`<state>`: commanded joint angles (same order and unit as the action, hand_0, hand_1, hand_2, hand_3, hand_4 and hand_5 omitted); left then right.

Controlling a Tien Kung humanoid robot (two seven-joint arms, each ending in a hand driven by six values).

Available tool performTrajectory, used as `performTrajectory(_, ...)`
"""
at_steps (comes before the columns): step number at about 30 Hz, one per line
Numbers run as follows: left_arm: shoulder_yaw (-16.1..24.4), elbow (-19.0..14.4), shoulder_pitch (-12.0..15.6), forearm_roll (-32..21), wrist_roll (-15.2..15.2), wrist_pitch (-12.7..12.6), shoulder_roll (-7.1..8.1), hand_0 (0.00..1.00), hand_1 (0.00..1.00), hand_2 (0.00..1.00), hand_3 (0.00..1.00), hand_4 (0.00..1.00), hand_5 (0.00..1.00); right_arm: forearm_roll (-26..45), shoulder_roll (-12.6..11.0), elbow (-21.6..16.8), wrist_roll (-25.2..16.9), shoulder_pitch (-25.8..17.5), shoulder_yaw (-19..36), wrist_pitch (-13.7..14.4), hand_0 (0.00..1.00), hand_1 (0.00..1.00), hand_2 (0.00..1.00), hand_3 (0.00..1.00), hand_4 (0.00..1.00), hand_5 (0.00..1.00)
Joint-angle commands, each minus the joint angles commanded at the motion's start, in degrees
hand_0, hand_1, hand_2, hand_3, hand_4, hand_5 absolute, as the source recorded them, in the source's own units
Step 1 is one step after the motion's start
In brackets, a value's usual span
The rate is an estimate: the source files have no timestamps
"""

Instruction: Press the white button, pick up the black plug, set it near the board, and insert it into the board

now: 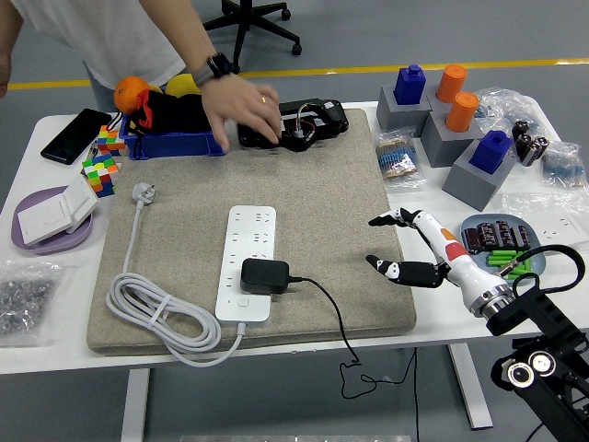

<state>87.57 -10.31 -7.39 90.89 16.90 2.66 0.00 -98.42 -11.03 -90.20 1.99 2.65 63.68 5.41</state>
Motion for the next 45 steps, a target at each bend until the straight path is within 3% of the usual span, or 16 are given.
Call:
performTrajectory(2,-0.71,0.0,-0.49,-0.71,-0.13,-0.01,0.0,0.649,0.638,0.632,0.677,0.513,0.103,0.58,0.56,0.1,-1.22,-0.98,1.0,0.0,0.873,0.867,0.821,0.783,0.903,0.251)
performTrajectory(3,-0.92,0.0,-0.66,-0.88,-0.14,0.01,0.0,0.649,0.638,0.633,0.677,0.516,0.101,0.83,0.68,0.16,-1.66,-1.22,1.27,-0.02,0.941,0.935,0.912,0.928,0.998,0.64)
performTrajectory(4,-1.02,0.0,-0.73,-0.95,-0.14,0.02,0.0,0.649,0.638,0.633,0.677,0.516,0.101,0.96,0.72,0.19,-1.86,-1.32,1.38,-0.04,0.941,0.935,0.912,0.928,0.998,0.64)
performTrajectory(8,-1.93,0.0,-1.31,-1.57,-0.3,0.11,0.0,0.649,0.638,0.633,0.677,0.516,0.101,4.32,0.72,1.2,-9.26,-2.01,1.43,2.19,0.941,0.935,0.912,0.928,0.998,0.64)
performTrajectory(9,-1.9,0.0,-1.38,-1.39,-0.25,0.16,0.0,0.649,0.638,0.632,0.677,0.519,0.1,5.61,0.67,1.37,-11.5,-2.14,1.17,3.29,0.96,0.958,0.945,0.963,0.998,0.82)
performTrajectory(13,-1.87,0.0,-1.43,-0.73,-0.18,0.33,0.0,0.649,0.638,0.632,0.677,0.519,0.1,9.36,1.17,1.86,-21.51,-2.79,0.61,6.12,0.96,0.958,0.945,0.963,0.998,0.82)
performTrajectory(15,-1.72,0.0,-1.39,-0.26,-0.09,0.44,0.0,0.649,0.639,0.633,0.679,0.521,0.101,10.92,1.54,2.1,-25.56,-2.98,0.73,6.01,0.962,0.964,0.947,0.967,0.998,0.818)
performTrajectory(20,-1.36,0.0,-0.96,0.6,-0.09,0.63,0.36,0.649,0.639,0.633,0.679,0.521,0.101,12.03,2.3,2.48,-19.5,-3.52,1.27,2.22,0.962,0.964,0.947,0.967,0.998,0.818)
performTrajectory(21,-1.22,0.0,-0.81,0.77,-0.06,0.67,0.44,0.649,0.639,0.633,0.679,0.522,0.1,11.45,2.34,2.49,-18.14,-3.71,1.26,1.96,0.998,0.998,0.998,0.998,0.998,0.998)
performTrajectory(27,0.59,0.0,0.25,2.79,0.22,0.81,1.0,0.648,0.64,0.634,0.679,0.523,0.102,8.43,3.32,2.18,-12.99,-4.48,1.56,2.3,0.998,0.998,0.998,0.998,0.998,0.998)
performTrajectory(34,2.2,0.0,0.85,4.86,0.36,1.0,1.93,0.649,0.639,0.634,0.679,0.524,0.101,8.67,3.72,2.07,-14.79,-4.35,1.56,2.99,0.998,0.998,0.998,0.998,0.998,0.998)
performTrajectory(40,3.06,0.0,0.9,6.17,0.44,1.2,2.21,0.649,0.639,0.634,0.679,0.525,0.101,5.69,4.0,0.87,-11.36,-4.65,1.61,4.13,0.998,0.998,0.998,0.998,0.998,0.998)
performTrajectory(44,3.21,0.0,1.37,6.54,0.42,1.3,2.19,0.649,0.639,0.634,0.679,0.525,0.101,5.62,4.28,0.86,-11.42,-5.19,1.38,4.34,0.998,0.998,0.998,0.998,0.998,0.998)
performTrajectory(45,3.63,0.0,1.86,6.94,0.44,1.28,2.09,0.649,0.639,0.633,0.679,0.526,0.102,5.68,4.43,1.15,-11.39,-5.35,1.27,4.29,0.998,0.998,0.982,0.998,0.998,0.939)
